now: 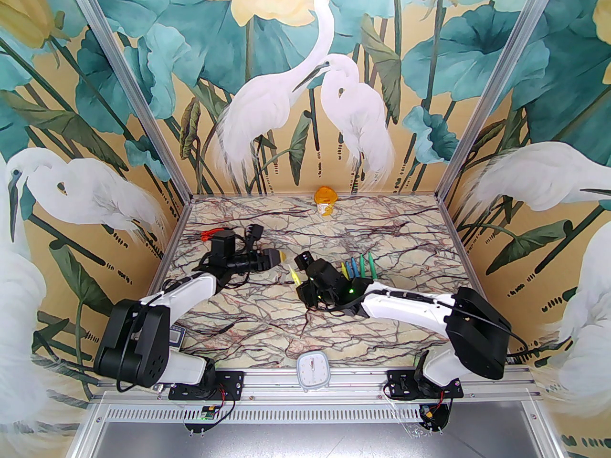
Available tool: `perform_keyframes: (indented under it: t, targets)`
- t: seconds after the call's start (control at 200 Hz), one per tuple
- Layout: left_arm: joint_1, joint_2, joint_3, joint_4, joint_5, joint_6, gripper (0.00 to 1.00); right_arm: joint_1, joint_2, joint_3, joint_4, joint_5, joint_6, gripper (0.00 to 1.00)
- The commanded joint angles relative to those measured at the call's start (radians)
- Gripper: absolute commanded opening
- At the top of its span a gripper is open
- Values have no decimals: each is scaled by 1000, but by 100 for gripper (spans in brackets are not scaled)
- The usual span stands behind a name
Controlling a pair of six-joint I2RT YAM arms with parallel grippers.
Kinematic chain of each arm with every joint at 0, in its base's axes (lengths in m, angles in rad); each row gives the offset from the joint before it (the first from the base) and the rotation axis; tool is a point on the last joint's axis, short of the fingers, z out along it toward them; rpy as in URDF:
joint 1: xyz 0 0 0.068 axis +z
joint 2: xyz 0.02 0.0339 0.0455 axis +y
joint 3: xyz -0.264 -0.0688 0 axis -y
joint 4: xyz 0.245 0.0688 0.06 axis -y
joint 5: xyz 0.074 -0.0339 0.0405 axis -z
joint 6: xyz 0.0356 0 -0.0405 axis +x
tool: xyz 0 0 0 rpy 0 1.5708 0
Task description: Open the pen caps
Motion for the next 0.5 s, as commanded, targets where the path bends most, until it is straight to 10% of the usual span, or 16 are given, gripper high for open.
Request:
perform_keyframes:
  t: [0.0, 0.495]
  targets:
    - [-14, 32, 37, 17, 65, 4, 54, -5, -30, -13, 27, 7, -14, 0]
    - [-86, 91, 92, -77, 106, 80, 37, -14, -34, 6, 20, 17, -21, 0]
